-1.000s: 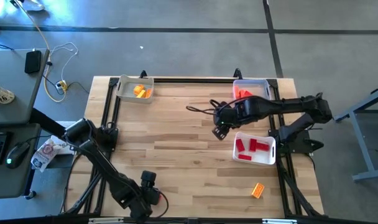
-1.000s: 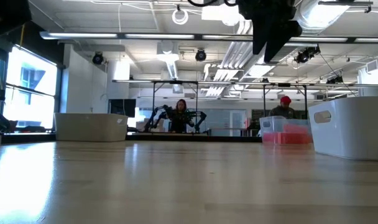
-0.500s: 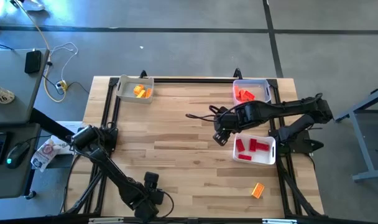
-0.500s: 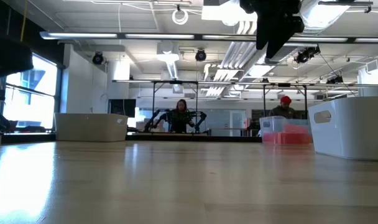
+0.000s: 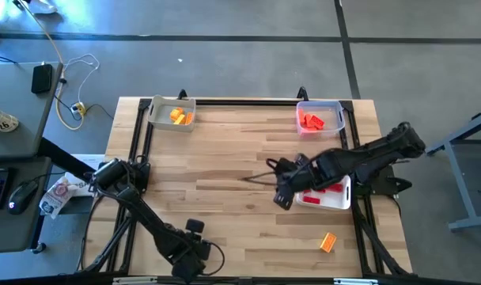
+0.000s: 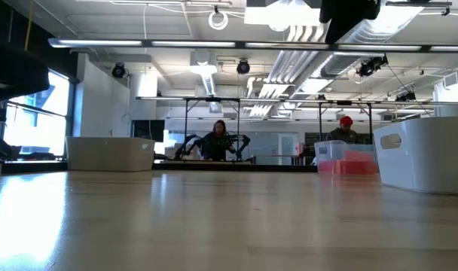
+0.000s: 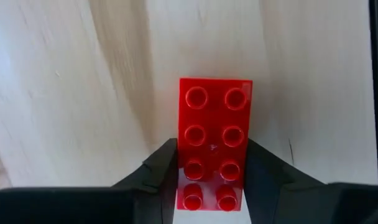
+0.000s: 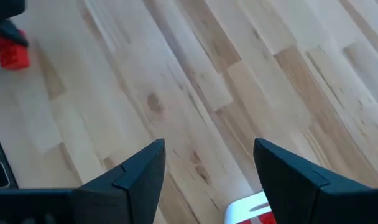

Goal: Sort & place blocks by color
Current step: Put the red block into the white bin

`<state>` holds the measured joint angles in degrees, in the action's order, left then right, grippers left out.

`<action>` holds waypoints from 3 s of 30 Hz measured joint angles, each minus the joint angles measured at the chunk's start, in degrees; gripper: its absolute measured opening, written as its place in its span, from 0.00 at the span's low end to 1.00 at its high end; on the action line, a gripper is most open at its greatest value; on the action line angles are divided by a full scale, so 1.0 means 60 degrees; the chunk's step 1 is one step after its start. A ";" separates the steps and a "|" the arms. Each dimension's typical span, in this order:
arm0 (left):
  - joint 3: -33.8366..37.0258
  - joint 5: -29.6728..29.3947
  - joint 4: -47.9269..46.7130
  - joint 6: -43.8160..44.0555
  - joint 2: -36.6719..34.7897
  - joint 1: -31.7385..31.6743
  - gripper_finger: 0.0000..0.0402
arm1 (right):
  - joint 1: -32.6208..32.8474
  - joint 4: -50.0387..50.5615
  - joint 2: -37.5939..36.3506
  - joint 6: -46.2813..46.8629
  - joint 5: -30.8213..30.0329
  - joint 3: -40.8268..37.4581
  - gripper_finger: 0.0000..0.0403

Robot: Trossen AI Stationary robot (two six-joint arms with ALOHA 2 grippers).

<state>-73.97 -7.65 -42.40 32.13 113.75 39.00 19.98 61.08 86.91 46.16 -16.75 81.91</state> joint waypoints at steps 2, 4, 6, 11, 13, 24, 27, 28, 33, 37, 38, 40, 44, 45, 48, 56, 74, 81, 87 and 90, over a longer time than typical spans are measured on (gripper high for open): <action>0.0000 -0.0104 0.0152 -0.0151 -0.0002 -0.0146 0.28 | 0.0296 -0.0005 0.0004 -0.0013 -0.0269 0.0000 0.57; 0.0000 -0.0478 0.0213 -0.0303 -0.0031 -0.0321 0.28 | 0.0566 -0.0007 0.0004 -0.0020 -0.0470 0.0000 0.57; 0.0000 -0.0723 0.0380 -0.0579 -0.0079 -0.0522 0.28 | 0.0791 -0.0010 0.0004 -0.0020 -0.0481 0.0000 0.57; 0.0000 -0.0705 0.1275 -0.1418 -0.0190 -0.1086 0.28 | 0.1256 -0.0274 0.0008 -0.0334 -0.0380 -0.0040 0.57; -0.0016 -0.0715 0.1553 -0.1799 -0.0192 -0.1381 0.29 | 0.1422 -0.0319 0.0011 -0.0563 -0.0252 -0.0054 0.57; -0.1167 -0.1773 0.2500 -0.2937 -0.0210 -0.2633 0.29 | 0.1894 -0.0967 0.0173 -0.2260 -0.0136 -0.0058 0.57; -0.1348 -0.2206 0.3057 -0.3129 -0.0210 -0.2896 0.29 | 0.1958 -0.1044 0.0319 -0.2859 -0.0137 -0.0062 0.57; -0.1446 -0.2289 0.3222 -0.3138 -0.0210 -0.2972 0.29 | 0.1966 -0.1116 0.0376 -0.3085 -0.0140 -0.0061 0.57; -0.1805 -0.2688 0.3441 -0.3148 -0.0210 -0.3266 0.29 | 0.2035 -0.1378 0.0716 -0.4061 -0.0028 -0.0062 0.57; -0.1807 -0.2778 0.3946 -0.3180 -0.0210 -0.3403 0.29 | 0.2071 -0.1839 0.0946 -0.4701 0.0088 -0.0062 0.57; -0.1807 -0.2788 0.4062 -0.3226 -0.0210 -0.3413 0.29 | 0.2072 -0.1934 0.0995 -0.4755 0.0123 -0.0062 0.57; -0.1807 -0.2795 0.4236 -0.3313 -0.0210 -0.3417 0.29 | 0.2071 -0.2163 0.1046 -0.4775 0.0110 -0.0062 0.57; -0.1807 -0.2873 0.4548 -0.3316 -0.0210 -0.3409 0.29 | 0.2071 -0.2275 0.1086 -0.4585 -0.0051 -0.0062 0.57; -0.1807 -0.2957 0.4701 -0.3319 -0.0206 -0.3413 0.29 | 0.2071 -0.2311 0.1086 -0.4504 -0.0057 -0.0062 0.57; -0.1807 -0.3197 0.5132 -0.3315 -0.0210 -0.3373 0.29 | 0.2067 -0.2442 0.1086 -0.4490 -0.0047 -0.0062 0.57; -0.1807 -0.3229 0.5729 -0.3455 -0.0206 -0.3366 0.29 | 0.2067 -0.2566 0.1089 -0.4098 -0.0035 -0.0062 0.55; -0.1807 -0.2981 0.6034 -0.3348 -0.0203 -0.3599 0.37 | 0.2071 -0.2168 0.1086 -0.3583 -0.0080 -0.0062 0.28; -0.1810 -0.2972 0.5752 -0.2912 -0.0203 -0.3759 0.47 | 0.2074 -0.1280 0.1089 -0.2671 -0.0166 -0.0066 0.28; -0.1810 -0.2998 0.5032 -0.2643 -0.0203 -0.3785 0.55 | 0.2074 0.0248 0.1093 -0.1309 -0.0332 -0.0069 0.28; -0.1810 -0.2974 0.4592 -0.2623 -0.0203 -0.3810 0.56 | 0.2078 0.1156 0.1093 -0.0427 -0.0542 -0.0069 0.28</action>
<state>-84.84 -25.50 -14.85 16.39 112.53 16.14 32.45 68.02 93.47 43.60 -20.01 81.49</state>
